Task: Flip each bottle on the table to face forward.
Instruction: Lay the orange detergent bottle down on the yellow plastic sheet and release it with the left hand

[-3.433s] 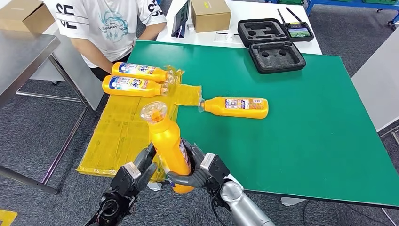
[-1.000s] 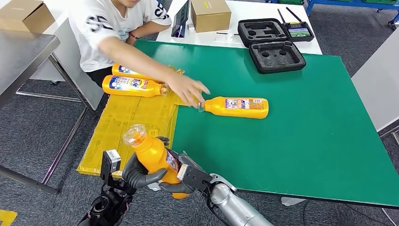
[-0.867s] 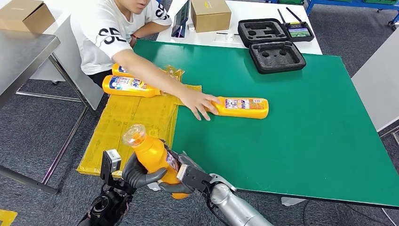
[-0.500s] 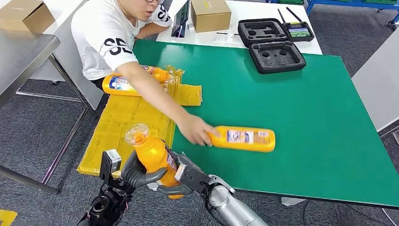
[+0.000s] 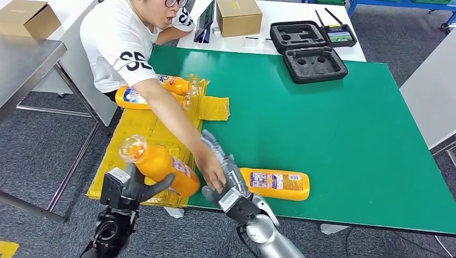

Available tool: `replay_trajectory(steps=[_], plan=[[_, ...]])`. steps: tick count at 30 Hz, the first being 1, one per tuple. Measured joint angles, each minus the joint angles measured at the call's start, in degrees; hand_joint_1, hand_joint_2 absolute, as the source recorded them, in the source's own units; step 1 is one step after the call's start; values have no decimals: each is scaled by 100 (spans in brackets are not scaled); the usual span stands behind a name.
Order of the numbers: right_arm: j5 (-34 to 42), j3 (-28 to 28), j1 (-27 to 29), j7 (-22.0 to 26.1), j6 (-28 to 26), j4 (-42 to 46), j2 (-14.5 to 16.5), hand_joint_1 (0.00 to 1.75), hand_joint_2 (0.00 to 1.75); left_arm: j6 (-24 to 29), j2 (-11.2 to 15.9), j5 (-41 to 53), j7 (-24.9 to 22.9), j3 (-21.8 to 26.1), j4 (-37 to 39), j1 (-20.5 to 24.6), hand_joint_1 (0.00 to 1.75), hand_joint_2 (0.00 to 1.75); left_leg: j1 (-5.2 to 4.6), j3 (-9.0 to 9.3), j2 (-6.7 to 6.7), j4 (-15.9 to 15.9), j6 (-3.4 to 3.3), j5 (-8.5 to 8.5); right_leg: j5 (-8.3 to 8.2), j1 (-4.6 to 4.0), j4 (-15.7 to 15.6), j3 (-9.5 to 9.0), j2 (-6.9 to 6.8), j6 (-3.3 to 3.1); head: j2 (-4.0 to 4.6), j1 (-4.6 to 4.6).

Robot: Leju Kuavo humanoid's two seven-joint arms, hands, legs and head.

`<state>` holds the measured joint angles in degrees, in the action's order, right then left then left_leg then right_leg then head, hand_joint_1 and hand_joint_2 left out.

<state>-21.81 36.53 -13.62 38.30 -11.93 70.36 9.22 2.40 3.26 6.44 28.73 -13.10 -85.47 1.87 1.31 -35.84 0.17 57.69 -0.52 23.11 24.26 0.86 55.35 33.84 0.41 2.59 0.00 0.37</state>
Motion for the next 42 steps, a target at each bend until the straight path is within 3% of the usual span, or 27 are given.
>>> replay_trajectory(steps=[7,17,22,26,29,33,37,42], plan=[[42,13,183,67,-182,683,-145,0,0,1013,34,702,3,531,40,228,157,175,2,-3,4,0,2,-3,-1,-1,1,-2,-1,-1,0,-2],[181,27,238,78,-194,893,-169,0,0,1512,132,1166,-20,844,189,468,175,175,1,-5,4,0,2,-3,-1,-1,1,0,-2,-1,0,-2],[327,31,265,124,-65,894,-124,0,0,1618,455,1687,-318,954,328,852,175,175,8,-5,4,0,8,-8,-4,-6,2,2,-2,-5,0,-2],[426,30,266,152,60,894,-53,0,0,1399,948,2634,-792,875,699,1476,175,175,13,-5,4,0,16,-14,-11,-11,4,3,-1,-15,0,-2],[451,30,271,156,105,896,-21,0,0,1298,1179,2881,-892,795,941,1807,175,175,13,-4,2,0,17,-15,-12,-10,6,4,1,-16,0,-2],[575,24,276,156,243,900,-1,0,0,992,1470,3727,-1166,426,1366,2308,175,175,12,-10,4,1,14,-21,-12,-9,5,14,-3,-16,0,-6],[727,24,272,156,318,894,19,0,0,450,1775,4839,-1328,-380,2053,3174,175,175,11,-12,5,2,14,-23,-16,-8,5,12,-3,-14,0,-3],[857,50,236,157,260,831,20,0,0,-341,1826,5565,-1368,-1487,2970,4059,175,175,10,-13,4,2,14,-25,-19,-7,7,9,-1,-11,0,-4]])
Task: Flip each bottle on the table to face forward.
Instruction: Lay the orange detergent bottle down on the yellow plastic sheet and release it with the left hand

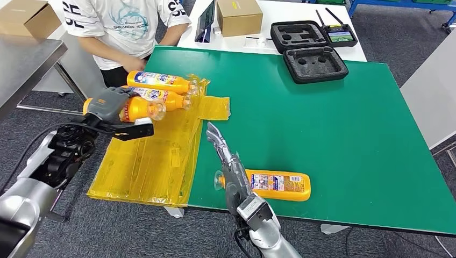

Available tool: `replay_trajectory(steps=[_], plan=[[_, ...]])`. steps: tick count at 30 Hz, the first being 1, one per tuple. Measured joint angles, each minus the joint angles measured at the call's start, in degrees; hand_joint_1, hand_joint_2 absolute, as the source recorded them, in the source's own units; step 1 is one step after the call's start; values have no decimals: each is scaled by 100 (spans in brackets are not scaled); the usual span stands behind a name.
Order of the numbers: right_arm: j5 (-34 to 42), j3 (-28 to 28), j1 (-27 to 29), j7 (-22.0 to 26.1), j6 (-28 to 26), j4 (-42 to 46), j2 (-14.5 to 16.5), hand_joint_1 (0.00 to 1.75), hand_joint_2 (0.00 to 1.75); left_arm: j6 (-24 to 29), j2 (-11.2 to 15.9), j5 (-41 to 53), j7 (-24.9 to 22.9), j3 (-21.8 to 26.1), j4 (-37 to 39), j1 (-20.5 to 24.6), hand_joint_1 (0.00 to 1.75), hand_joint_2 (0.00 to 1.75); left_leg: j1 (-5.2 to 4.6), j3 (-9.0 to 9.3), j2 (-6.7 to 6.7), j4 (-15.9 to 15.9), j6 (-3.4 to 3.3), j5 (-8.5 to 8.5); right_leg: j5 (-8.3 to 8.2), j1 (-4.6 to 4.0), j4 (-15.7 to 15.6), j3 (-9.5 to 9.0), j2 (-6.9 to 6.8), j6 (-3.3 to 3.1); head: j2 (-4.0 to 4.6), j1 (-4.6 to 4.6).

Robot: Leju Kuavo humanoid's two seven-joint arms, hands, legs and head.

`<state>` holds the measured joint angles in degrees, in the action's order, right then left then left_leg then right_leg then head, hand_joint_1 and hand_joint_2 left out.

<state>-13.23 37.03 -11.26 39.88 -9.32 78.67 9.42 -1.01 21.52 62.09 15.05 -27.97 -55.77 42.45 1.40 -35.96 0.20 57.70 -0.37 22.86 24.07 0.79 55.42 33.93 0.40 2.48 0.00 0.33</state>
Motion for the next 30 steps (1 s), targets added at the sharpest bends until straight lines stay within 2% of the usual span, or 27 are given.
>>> replay_trajectory(steps=[5,9,17,23,30], plan=[[98,14,-43,1,-21,-98,0,0,0,-801,-4,147,264,-860,639,594,175,175,0,-3,1,1,2,-1,0,-1,0,5,1,1,0,1],[168,15,-79,0,13,-177,0,0,0,-978,-43,139,318,-1373,1004,898,175,175,0,-4,0,0,2,-1,0,-1,1,4,1,1,0,1],[123,19,-156,-1,19,-319,0,0,0,-1028,-194,43,313,-1922,1494,1126,175,175,0,-4,1,0,2,-1,0,0,0,2,0,0,0,1],[85,19,-280,-1,106,-504,2,0,0,-1413,-423,68,378,-2423,2012,1256,175,175,-1,-4,1,1,2,-2,-1,0,1,2,0,1,1,0],[76,17,-315,1,105,-648,2,0,0,-1525,-569,-7,419,-2716,2397,1415,175,175,0,-4,1,1,2,-2,0,0,1,3,0,1,1,1]])
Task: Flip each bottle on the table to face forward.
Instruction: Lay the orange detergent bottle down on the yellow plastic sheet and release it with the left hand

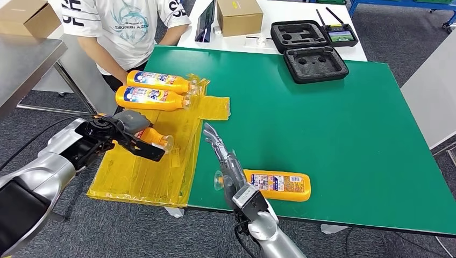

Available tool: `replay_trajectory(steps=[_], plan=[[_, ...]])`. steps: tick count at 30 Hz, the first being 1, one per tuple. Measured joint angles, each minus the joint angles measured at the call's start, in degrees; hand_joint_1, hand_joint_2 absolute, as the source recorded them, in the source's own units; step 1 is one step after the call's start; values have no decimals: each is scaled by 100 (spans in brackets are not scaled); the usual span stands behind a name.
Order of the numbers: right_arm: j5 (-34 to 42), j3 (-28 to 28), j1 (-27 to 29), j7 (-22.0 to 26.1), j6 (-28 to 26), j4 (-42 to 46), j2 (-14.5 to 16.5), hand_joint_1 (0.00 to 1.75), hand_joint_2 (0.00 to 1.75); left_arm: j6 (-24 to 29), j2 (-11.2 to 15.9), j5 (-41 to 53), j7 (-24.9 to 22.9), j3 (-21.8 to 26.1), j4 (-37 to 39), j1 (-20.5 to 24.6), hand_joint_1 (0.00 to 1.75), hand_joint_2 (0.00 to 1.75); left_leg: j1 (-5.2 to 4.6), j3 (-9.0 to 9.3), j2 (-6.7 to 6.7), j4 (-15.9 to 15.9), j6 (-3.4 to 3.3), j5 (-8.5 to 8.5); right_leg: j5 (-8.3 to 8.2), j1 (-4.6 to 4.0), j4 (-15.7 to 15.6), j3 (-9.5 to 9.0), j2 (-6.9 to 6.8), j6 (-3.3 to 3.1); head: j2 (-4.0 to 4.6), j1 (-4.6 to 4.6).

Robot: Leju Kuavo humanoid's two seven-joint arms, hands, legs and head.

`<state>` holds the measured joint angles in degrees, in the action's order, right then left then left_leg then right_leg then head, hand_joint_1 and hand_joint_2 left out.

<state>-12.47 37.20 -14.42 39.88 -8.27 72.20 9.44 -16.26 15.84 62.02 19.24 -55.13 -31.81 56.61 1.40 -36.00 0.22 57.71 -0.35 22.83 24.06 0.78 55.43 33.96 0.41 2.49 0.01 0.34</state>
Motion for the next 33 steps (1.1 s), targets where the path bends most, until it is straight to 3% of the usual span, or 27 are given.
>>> replay_trajectory(steps=[13,25,30,33], plan=[[-25,-7,-56,-2,-23,-119,0,0,0,-66,-410,-479,-8,-152,474,15,175,175,-1,-1,1,0,0,0,0,1,0,-3,-1,0,-1,-1],[-19,-7,-181,-1,39,-246,17,0,0,11,-508,-593,0,-244,666,-36,174,175,0,-1,1,0,0,0,0,0,1,-4,0,0,0,0],[9,-5,-225,-2,48,-313,53,0,0,112,-508,-552,-109,-314,725,-143,149,175,-1,0,1,0,0,0,0,0,1,-7,0,0,-1,0],[18,-4,-231,-3,49,-350,61,0,0,148,-497,-556,-102,-322,747,-203,147,175,-1,2,2,-1,0,0,0,0,1,-10,-2,0,-1,1]])
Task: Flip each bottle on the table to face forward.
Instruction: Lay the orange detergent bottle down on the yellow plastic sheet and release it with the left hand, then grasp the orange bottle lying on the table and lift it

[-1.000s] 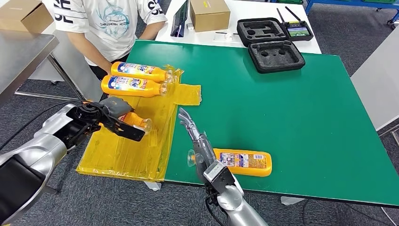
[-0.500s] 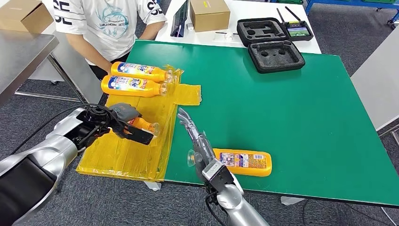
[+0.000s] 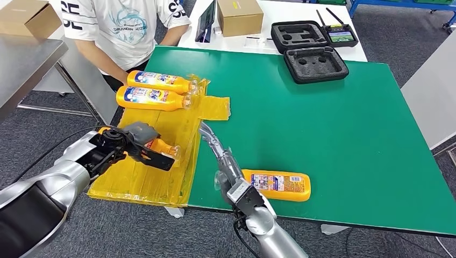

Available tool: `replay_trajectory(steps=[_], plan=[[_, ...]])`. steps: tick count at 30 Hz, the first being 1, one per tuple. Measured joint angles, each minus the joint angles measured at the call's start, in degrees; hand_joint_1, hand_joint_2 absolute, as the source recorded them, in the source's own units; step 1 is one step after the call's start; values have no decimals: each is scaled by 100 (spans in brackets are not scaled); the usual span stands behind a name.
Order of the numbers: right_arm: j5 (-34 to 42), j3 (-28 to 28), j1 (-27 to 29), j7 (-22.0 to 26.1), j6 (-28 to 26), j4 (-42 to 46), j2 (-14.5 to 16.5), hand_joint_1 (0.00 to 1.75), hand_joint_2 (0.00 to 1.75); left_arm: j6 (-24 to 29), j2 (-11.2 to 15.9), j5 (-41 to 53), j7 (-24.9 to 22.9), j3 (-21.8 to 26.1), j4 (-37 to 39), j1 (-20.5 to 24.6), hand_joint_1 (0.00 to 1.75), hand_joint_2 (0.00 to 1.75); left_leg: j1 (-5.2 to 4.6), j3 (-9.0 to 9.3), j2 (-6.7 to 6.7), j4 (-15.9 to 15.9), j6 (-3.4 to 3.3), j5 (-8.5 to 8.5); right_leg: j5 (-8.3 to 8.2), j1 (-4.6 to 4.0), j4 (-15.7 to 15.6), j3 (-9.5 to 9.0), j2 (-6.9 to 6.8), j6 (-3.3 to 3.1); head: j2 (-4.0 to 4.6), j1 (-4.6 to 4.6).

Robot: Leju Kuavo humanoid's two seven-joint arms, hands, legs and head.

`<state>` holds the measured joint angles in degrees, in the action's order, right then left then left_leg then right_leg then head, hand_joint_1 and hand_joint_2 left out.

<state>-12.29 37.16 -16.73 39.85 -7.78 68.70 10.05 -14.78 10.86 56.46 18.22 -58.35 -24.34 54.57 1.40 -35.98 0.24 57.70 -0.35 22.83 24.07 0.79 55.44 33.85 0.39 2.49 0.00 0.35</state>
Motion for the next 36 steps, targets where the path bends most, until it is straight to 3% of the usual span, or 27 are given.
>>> replay_trajectory(steps=[4,5,8,9,14,18,26,32,36], plan=[[3,0,-1,-4,0,-32,2,0,0,35,12,-4,1,-2,16,-32,139,175,0,5,4,-1,0,0,0,0,1,-5,0,0,0,0],[5,0,-2,-5,1,-36,2,0,0,37,15,-3,2,-3,16,-35,114,175,0,6,4,-1,1,0,0,0,1,-5,0,0,0,0],[17,0,-3,-7,2,-52,2,0,0,16,18,-9,27,-8,20,-47,15,175,0,11,5,-1,1,0,0,0,2,-10,0,0,0,0],[28,0,-4,-9,2,-60,2,0,0,6,19,-24,49,-9,24,-58,3,175,0,14,5,-1,1,0,0,0,3,-13,-1,-1,0,0],[82,0,-5,-16,2,-79,2,0,0,-88,24,-246,229,13,31,-149,0,175,0,21,6,-1,1,-1,1,0,3,-22,-4,-1,0,1],[89,0,-5,-17,2,-88,4,0,0,-141,28,-302,289,24,32,-155,0,0,0,26,10,-2,1,-1,2,0,3,-30,-10,-1,0,0],[130,0,-31,-50,-19,-107,12,0,0,-873,30,-1050,835,248,29,-174,0,0,-2,40,30,-2,-1,-5,4,1,3,-50,-36,-3,0,-1],[162,3,-98,-151,-36,-132,42,0,0,-1039,-8,-1515,993,447,23,-249,0,0,-3,43,28,-2,0,-7,3,1,3,-52,-35,-2,0,0],[156,18,-103,-199,-49,-139,44,0,0,-1081,7,-2127,1460,739,-37,-364,0,0,-2,42,25,-2,1,-7,3,0,3,-46,-33,-2,0,0]])
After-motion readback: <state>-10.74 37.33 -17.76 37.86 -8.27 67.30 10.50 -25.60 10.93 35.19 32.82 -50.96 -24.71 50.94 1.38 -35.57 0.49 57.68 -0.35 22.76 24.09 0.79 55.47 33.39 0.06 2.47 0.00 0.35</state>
